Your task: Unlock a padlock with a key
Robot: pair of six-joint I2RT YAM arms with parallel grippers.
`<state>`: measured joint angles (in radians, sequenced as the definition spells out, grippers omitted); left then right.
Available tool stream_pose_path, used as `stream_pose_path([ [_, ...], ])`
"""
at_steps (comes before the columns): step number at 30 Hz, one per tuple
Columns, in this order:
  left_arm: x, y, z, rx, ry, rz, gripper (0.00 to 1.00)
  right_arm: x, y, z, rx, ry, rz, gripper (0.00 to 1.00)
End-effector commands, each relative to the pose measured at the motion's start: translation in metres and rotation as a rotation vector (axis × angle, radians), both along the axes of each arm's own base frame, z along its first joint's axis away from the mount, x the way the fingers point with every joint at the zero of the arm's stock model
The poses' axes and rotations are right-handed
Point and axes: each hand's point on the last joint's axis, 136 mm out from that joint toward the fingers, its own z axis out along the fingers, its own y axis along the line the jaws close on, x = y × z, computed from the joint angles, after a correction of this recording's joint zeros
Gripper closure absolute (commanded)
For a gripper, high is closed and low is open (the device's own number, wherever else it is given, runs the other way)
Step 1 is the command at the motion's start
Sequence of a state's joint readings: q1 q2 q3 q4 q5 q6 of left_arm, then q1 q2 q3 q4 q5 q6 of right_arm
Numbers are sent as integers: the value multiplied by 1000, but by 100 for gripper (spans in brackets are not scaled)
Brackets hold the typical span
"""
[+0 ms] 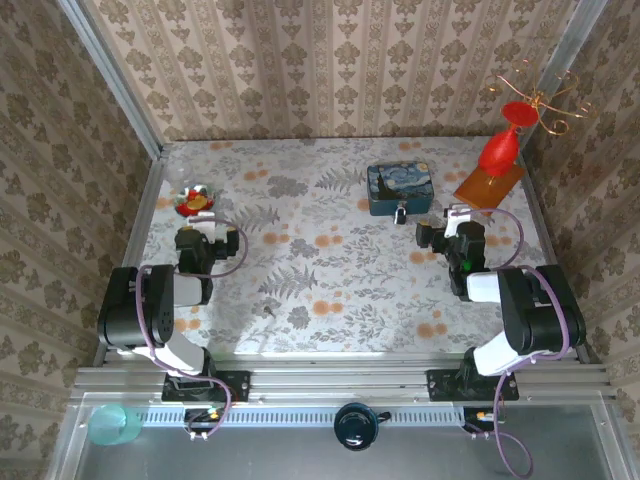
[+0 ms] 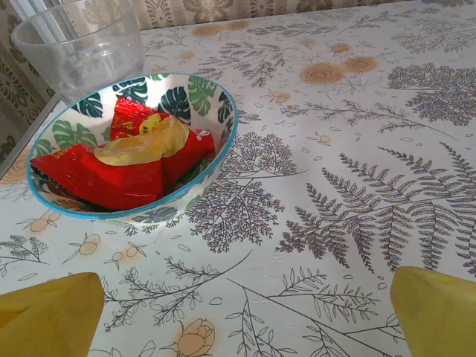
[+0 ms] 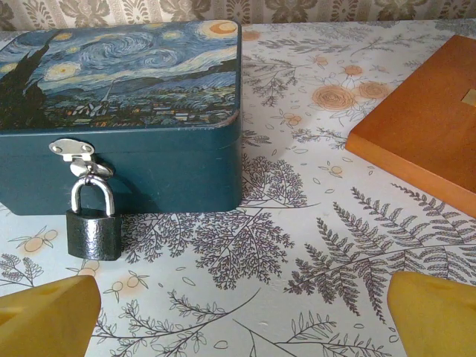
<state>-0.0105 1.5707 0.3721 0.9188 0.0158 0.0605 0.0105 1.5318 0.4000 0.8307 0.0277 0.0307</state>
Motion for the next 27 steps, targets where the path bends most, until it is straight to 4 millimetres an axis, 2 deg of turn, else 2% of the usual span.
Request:
stream_pose_path([
  [1,6,0,13,0,-33,-9,0,5,-4,9,-11,-24,-25,0],
  [22,6,1,13,0,-34,-7,0,5,-4,9,-10,-24,-24,0],
  [27,2,-13,14,23,-57,-71,0,5,-4,9,-9,-25,-24,0],
])
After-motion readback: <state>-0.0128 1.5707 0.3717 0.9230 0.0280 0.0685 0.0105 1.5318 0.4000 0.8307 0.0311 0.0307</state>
